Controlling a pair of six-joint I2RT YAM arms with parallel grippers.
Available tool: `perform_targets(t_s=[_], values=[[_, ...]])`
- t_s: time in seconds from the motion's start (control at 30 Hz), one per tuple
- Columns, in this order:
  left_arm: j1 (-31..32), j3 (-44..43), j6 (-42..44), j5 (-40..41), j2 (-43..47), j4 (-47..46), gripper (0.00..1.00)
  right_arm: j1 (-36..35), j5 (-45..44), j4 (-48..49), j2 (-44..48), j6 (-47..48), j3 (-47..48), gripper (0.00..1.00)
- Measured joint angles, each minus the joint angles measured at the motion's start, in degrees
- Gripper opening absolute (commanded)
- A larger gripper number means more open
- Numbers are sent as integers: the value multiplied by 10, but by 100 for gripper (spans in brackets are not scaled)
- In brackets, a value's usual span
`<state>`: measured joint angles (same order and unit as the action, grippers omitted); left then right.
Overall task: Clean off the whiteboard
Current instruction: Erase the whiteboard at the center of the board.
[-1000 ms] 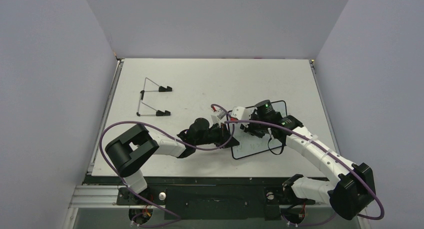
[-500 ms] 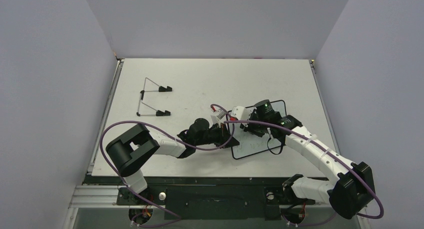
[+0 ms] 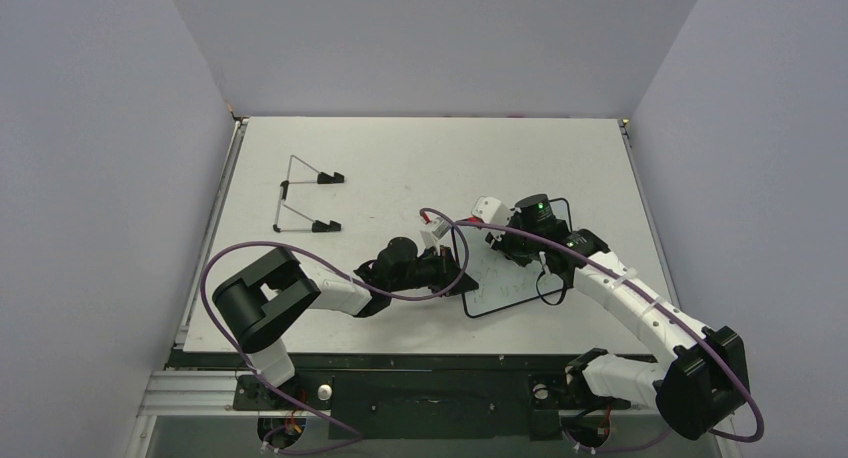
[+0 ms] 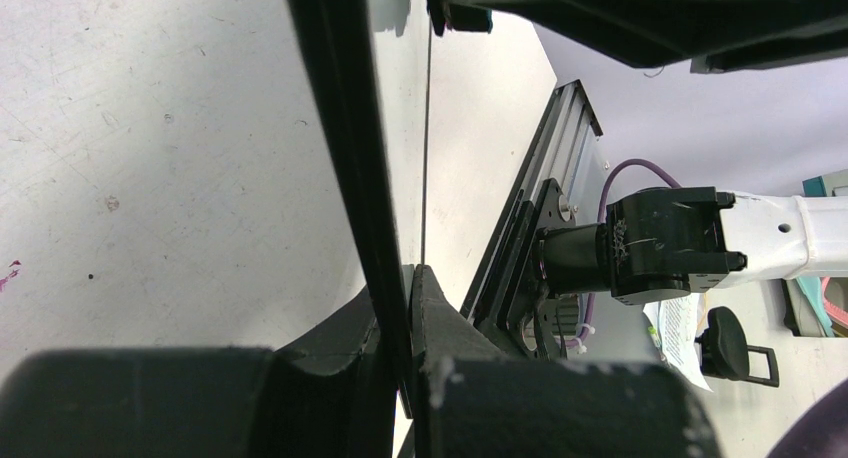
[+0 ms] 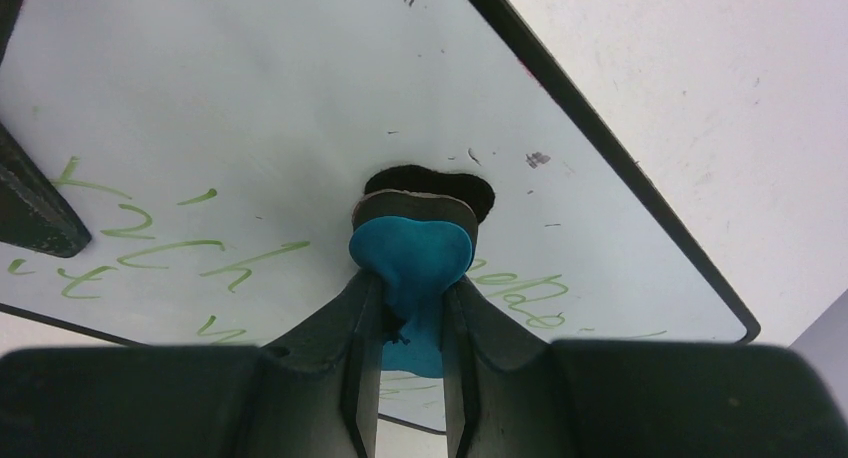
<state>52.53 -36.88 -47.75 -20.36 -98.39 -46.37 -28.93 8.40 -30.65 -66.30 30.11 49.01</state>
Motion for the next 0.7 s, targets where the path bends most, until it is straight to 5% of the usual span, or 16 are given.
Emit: perform_targets(t_s=[0.33,0.7], values=[[1,5,1,0,0,-7,0,-1,84,-41,-1,41,2,0],[1,5,0,2,0,-8,0,14,27,11,1,-23,-3,0]])
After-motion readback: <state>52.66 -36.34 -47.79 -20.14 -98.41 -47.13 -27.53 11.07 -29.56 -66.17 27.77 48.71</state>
